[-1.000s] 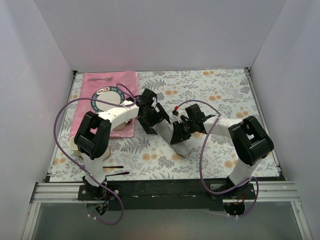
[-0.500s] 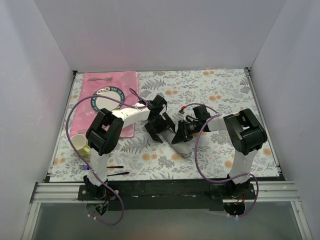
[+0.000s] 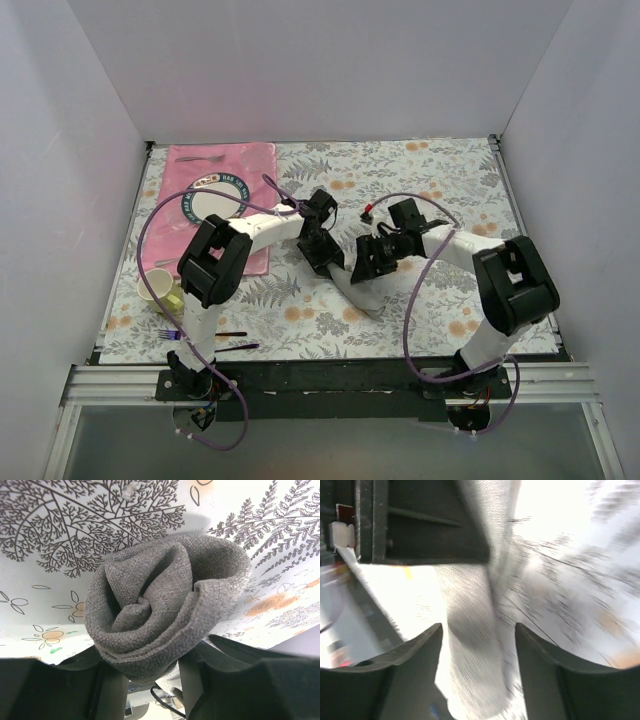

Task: Fold the napkin, place the utensils inside, and roll it up
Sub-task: Roll the napkin with the utensil

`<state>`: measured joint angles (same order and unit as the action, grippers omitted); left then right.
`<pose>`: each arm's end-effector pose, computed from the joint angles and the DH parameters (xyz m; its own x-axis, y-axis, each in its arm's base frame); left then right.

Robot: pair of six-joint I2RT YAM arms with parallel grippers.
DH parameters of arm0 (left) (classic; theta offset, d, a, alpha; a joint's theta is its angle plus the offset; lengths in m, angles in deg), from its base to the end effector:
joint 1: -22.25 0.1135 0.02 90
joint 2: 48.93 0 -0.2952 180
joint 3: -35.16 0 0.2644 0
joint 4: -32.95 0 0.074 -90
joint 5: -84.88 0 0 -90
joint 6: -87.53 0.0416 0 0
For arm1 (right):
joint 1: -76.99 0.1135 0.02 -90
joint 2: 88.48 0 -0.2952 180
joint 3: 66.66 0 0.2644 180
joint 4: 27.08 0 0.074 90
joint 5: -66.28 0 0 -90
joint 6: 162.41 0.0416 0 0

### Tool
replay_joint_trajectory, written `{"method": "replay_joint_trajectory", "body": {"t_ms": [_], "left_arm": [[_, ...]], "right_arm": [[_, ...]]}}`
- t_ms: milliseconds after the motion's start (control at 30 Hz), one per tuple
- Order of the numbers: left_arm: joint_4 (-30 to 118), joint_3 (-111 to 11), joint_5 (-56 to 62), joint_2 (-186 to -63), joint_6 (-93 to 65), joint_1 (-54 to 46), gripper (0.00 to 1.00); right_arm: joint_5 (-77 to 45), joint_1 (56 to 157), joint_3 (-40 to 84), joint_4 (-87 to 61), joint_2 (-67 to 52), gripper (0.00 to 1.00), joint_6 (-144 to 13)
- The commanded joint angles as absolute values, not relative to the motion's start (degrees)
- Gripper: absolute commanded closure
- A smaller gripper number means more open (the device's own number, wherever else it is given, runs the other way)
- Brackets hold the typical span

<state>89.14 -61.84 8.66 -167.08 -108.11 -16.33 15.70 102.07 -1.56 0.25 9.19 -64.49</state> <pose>0.3307 -0.2765 0.1668 -0.4169 -0.8638 0.2829 -0.9088 0.3900 -0.1484 0.2926 0.1661 0.1719 -0.8610 -0.2854 -0.4210 -0.5020 0.6098 0.6132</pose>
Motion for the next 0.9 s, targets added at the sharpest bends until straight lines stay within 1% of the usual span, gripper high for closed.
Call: {"method": "replay_joint_trajectory", "body": {"t_ms": [0, 67, 133, 167, 200, 367, 500, 667, 767, 867], "left_arm": [[89.75, -62.25, 7.01, -165.65, -107.41, -16.42, 0.65], [90.10, -63.21, 7.36, -165.65, -107.23, -16.42, 0.66], [90.19, -63.74, 8.24, -165.74, -107.15, -16.33, 0.67], [90.36, -63.92, 8.50, -165.74, -107.06, -16.33, 0.67], [90.45, -64.18, 9.12, -165.82, -107.06, -16.33, 0.67], [90.45, -63.92, 10.70, -166.09, -106.79, -16.24, 0.69], [89.66, -62.51, 11.93, -165.30, -107.41, -15.98, 0.70], [89.14, -61.64, 13.34, -164.51, -107.67, -15.63, 0.71], [88.78, -61.02, 13.78, -164.16, -107.94, -15.54, 0.71], [89.05, -60.76, 14.13, -163.98, -107.76, -15.36, 0.71]], "right_arm": [[-6.47, 106.41, 0.95, 8.62, -0.48, 0.30, -69.33], [-13.92, 109.23, -0.19, 7.14, -4.79, 0.27, -70.21], [-18.95, 114.59, -0.98, 5.12, -7.77, 0.25, -71.43], [-23.33, 116.69, -1.51, 4.41, -8.49, 0.25, -71.79], [-26.85, 120.72, -1.77, 3.62, -9.02, 0.24, -72.05], [-39.33, 130.23, -1.60, 0.81, -7.18, 0.18, -72.23], [-42.26, 132.97, -1.69, -1.22, -2.62, 0.17, -72.23], [-44.64, 133.68, -1.77, -3.06, 0.99, 0.17, -73.90], [-45.51, 133.59, -1.86, -4.29, 2.58, 0.19, -73.82], [-47.36, 133.68, -2.13, -4.91, 3.11, 0.24, -73.11]]}}
